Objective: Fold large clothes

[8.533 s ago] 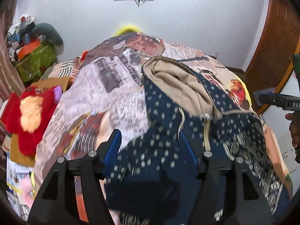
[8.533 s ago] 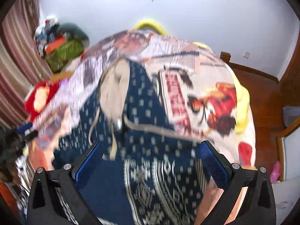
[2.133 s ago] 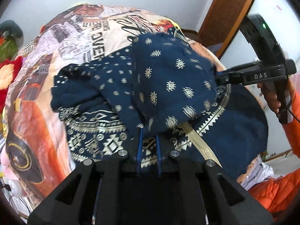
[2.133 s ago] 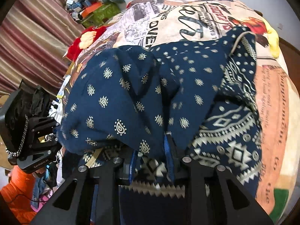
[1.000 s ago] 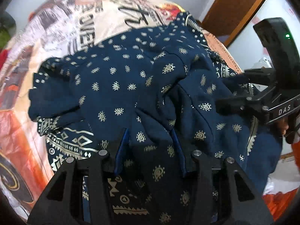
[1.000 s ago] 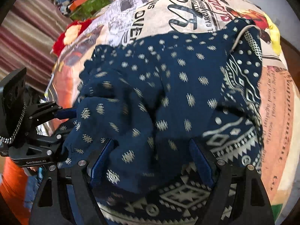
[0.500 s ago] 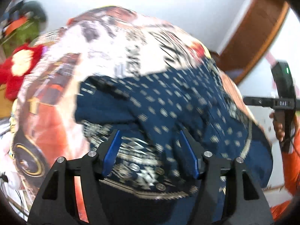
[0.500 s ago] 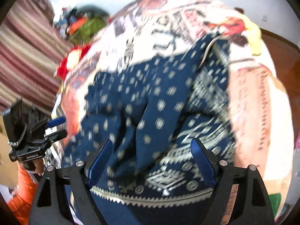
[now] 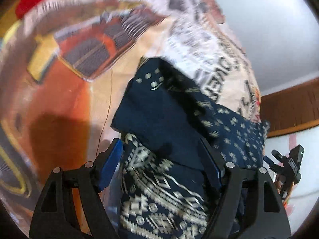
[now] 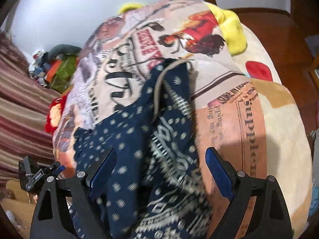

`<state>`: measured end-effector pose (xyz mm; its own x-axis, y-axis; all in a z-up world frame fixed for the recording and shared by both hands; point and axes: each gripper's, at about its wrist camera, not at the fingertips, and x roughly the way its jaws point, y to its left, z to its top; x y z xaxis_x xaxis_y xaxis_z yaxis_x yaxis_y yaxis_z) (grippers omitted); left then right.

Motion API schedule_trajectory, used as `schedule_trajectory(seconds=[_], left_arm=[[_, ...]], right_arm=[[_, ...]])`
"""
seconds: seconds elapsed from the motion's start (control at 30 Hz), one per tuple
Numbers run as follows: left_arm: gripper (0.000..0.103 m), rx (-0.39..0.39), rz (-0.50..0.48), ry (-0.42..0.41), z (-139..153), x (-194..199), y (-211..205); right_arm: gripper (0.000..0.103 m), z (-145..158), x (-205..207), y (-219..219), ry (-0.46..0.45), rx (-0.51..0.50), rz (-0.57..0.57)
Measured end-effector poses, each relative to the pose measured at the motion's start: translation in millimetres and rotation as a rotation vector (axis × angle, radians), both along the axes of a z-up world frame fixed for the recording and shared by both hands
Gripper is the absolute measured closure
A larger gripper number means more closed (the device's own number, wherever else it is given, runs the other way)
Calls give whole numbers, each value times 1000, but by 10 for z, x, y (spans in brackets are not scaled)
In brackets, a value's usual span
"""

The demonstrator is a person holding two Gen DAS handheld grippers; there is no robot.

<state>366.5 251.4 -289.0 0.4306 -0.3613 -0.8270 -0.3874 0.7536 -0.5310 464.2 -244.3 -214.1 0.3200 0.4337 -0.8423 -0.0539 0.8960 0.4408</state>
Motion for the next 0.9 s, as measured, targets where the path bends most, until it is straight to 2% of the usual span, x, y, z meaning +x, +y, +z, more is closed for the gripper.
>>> schedule_trajectory(seconds=[0.13,0.3,0.4,0.5,0.6,0.67,0.77,0.83,0.9], left_arm=[[27,-54,18,31,-299,132,33],[27,-212,34,14,-573,325,45],[27,-215,16,-7,-553,455,-5],[27,-167,-15,-18,-506,596,-118],[47,-53,-46,-15,-448,716,-239],[76,25,-59,2,-411,744,-273],[84,90,-73,-35,-242,705,-313],[86,136,-97,-95,-21,659,-361],[88,189,-110,-162,228,632,-389]], right_arm=[[13,-197,221,66,34,14,8],[13,-354,437,249,45,28,47],[12,-402,547,395,15,9,72],[13,-426,618,517,-13,7,96],[31,-491,675,642,-41,1,110],[49,-530,695,722,-57,-35,123],[71,-518,682,776,-83,-65,135],[80,-462,672,765,-100,-55,135],[83,-370,654,757,-127,-48,139]])
